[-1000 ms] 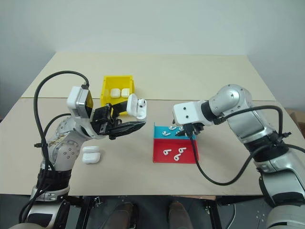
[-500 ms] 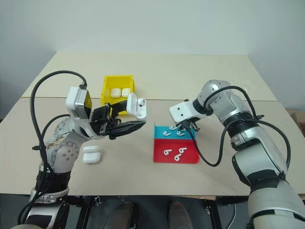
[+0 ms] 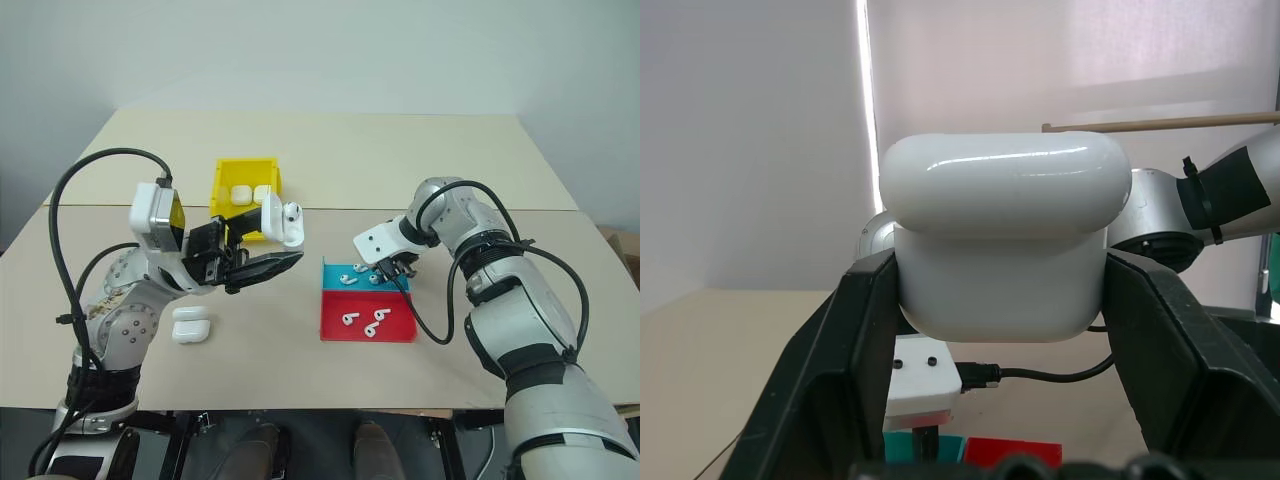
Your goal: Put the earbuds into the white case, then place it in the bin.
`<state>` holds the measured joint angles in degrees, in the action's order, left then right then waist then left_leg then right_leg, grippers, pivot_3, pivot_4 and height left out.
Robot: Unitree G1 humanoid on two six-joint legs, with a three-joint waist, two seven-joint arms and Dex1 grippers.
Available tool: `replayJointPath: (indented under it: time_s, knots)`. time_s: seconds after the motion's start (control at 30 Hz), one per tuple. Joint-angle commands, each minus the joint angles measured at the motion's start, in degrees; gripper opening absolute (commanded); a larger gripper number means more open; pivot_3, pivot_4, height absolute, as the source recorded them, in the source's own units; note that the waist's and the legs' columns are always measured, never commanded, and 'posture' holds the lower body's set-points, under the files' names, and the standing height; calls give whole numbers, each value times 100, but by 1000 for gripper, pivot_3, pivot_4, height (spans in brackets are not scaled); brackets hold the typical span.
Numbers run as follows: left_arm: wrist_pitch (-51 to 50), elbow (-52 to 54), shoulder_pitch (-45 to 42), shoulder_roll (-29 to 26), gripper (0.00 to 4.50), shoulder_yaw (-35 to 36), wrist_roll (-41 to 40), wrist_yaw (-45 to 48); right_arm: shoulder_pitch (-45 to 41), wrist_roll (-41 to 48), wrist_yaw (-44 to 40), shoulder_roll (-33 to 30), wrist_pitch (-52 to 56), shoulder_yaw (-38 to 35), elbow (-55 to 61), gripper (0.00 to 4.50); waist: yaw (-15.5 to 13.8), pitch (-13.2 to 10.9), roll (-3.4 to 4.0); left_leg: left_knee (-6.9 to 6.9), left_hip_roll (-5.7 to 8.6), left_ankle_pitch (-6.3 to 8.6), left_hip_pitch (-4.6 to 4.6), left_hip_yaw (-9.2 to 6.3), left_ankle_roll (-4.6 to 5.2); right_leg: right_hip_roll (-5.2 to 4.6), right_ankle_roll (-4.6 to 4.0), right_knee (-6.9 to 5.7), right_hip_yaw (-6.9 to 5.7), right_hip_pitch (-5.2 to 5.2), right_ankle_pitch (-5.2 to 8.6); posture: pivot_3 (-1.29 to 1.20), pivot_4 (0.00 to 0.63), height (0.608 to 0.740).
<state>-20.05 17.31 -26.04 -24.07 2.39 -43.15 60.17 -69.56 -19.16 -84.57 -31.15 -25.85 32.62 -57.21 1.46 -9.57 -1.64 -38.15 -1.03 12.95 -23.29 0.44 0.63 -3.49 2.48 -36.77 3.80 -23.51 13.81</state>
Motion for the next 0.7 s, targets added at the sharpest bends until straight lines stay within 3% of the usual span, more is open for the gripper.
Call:
replayJointPath:
  time_s: [0.03, 0.7]
  knots:
    - [19, 254, 6, -31, 2774, 98, -143, -40, -217, 28, -37, -5, -73, -190, -15, 2118, 16, 0, 0, 0, 0, 0, 0, 0, 0, 0, 0, 0, 0, 0, 0, 0, 150, 740]
    - [82, 269, 48, 49, 2774, 43, -110, -99, -133, -363, 381, 217, 70, -84, -293, 2118, 97, 0, 1, 3, 0, 0, 0, -6, 0, 1, -1, -4, 0, -2, 0, 0, 150, 740]
